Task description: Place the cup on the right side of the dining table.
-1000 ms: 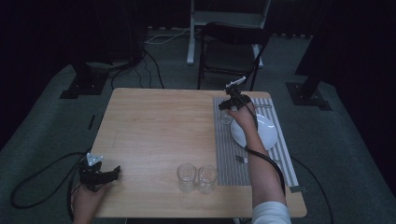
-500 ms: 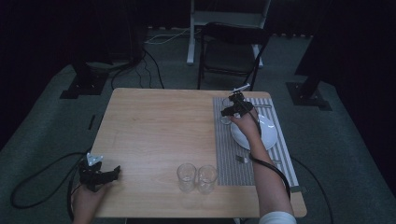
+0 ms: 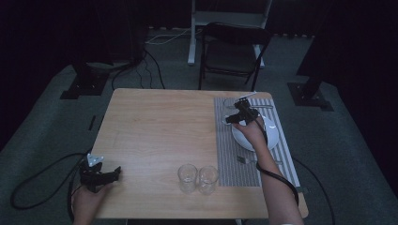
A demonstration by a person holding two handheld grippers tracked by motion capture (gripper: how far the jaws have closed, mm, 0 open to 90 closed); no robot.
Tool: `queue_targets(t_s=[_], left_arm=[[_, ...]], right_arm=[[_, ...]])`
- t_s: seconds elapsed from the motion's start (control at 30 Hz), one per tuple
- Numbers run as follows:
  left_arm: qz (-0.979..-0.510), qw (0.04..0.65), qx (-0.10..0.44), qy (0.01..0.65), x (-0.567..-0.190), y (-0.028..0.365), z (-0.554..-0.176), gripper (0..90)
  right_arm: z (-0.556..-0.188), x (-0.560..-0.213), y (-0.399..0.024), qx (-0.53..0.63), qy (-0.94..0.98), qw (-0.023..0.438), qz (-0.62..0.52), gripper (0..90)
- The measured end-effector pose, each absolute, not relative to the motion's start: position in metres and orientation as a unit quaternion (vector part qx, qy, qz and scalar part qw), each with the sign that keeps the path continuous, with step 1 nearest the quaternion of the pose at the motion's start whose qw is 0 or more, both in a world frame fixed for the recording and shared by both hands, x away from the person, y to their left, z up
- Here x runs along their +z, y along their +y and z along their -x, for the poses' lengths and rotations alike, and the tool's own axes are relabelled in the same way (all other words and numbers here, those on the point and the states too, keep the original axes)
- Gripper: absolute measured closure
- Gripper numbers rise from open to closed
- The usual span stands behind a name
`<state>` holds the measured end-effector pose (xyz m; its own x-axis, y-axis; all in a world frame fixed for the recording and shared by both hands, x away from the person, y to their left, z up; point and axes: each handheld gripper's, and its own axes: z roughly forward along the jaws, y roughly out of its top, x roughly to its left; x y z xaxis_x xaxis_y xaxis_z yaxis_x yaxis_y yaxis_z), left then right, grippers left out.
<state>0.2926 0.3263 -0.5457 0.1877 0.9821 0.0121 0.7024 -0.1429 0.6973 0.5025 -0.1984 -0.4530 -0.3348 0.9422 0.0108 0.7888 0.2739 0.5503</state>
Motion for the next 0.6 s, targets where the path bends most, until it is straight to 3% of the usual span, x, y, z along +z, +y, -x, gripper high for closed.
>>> queue_targets(t_s=[0.6], left_arm=[[-0.715, 0.286, 0.244, 0.589, -0.546, 0.326, -0.292, 7.0]], right_arm=[[-0.460, -0.467, -0.215, 0.241, 0.786, 0.156, -0.548, 13.8]])
